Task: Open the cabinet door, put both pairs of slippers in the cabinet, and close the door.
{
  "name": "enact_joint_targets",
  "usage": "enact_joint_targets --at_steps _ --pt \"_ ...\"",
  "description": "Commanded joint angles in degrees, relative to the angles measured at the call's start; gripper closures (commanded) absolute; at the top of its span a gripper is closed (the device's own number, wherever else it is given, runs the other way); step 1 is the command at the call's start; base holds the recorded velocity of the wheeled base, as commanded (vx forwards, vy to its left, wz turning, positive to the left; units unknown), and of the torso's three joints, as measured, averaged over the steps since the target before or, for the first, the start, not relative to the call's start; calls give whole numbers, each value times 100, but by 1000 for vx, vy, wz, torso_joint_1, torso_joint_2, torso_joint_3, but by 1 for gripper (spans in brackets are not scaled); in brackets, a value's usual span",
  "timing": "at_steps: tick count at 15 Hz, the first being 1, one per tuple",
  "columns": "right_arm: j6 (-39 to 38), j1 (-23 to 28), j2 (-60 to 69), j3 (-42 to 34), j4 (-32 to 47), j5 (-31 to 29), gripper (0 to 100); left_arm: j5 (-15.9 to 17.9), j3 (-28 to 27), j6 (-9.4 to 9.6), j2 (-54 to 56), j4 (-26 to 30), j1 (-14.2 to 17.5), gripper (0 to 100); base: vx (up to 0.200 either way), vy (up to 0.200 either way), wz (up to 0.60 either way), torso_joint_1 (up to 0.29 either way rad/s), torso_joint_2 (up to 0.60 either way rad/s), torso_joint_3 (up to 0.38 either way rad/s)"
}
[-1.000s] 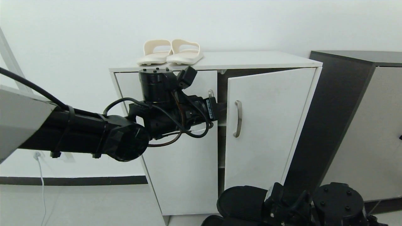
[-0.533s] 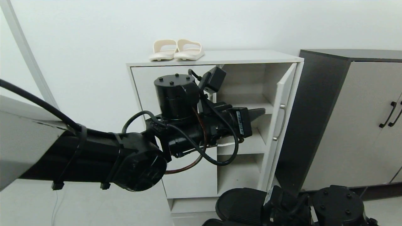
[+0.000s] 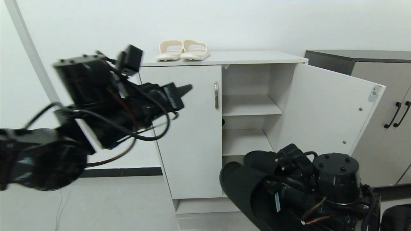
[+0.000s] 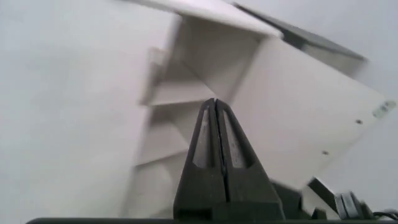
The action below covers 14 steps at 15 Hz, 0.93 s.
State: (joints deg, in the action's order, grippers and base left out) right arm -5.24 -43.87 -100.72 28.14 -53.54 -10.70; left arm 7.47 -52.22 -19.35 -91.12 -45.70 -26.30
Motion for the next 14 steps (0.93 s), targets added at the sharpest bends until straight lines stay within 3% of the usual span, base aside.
enact_joint_targets --at_steps 1,2,3,4,5,6,7,8,9,10,12,14 --pt "-30 204 -211 219 19 -248 100 -624 1452 335 3496 1687 1610 100 0 0 0 0 0 0" --pt "-73 318 -246 342 19 -310 100 -633 1733 335 4920 3067 2199 100 0 0 0 0 0 0" --pt "-170 327 -308 447 19 -380 100 -633 1804 344 5913 4104 2471 100 0 0 0 0 0 0" --pt "-214 344 -343 544 19 -512 100 -642 1786 370 6915 5361 2612 100 0 0 0 0 0 0" --pt "-214 344 -370 570 19 -538 100 -642 1795 423 7355 5950 2656 100 0 0 0 0 0 0" --pt "-214 344 -370 614 19 -538 100 -844 1891 810 8313 7216 2814 100 0 0 0 0 0 0" --pt "-214 344 -370 614 19 -538 100 -1213 2129 924 8735 7550 2867 100 0 0 0 0 0 0" --pt "-214 344 -396 614 19 -538 100 -1934 2471 906 8796 7515 2849 100 0 0 0 0 0 0" --pt "-214 344 -405 614 19 -538 100 -2435 2674 889 8796 7409 2849 100 0 0 0 0 0 0" --pt "-214 327 -422 632 19 -556 100 -2628 3043 862 8796 7093 2849 100 0 0 0 0 0 0" --pt "-214 257 -422 649 19 -600 100 -2883 3966 1029 8796 6530 2849 100 0 0 0 0 0 0" --pt "-214 248 -449 781 19 -749 100 -2883 4792 1232 8796 5265 2840 100 0 0 0 0 0 0"
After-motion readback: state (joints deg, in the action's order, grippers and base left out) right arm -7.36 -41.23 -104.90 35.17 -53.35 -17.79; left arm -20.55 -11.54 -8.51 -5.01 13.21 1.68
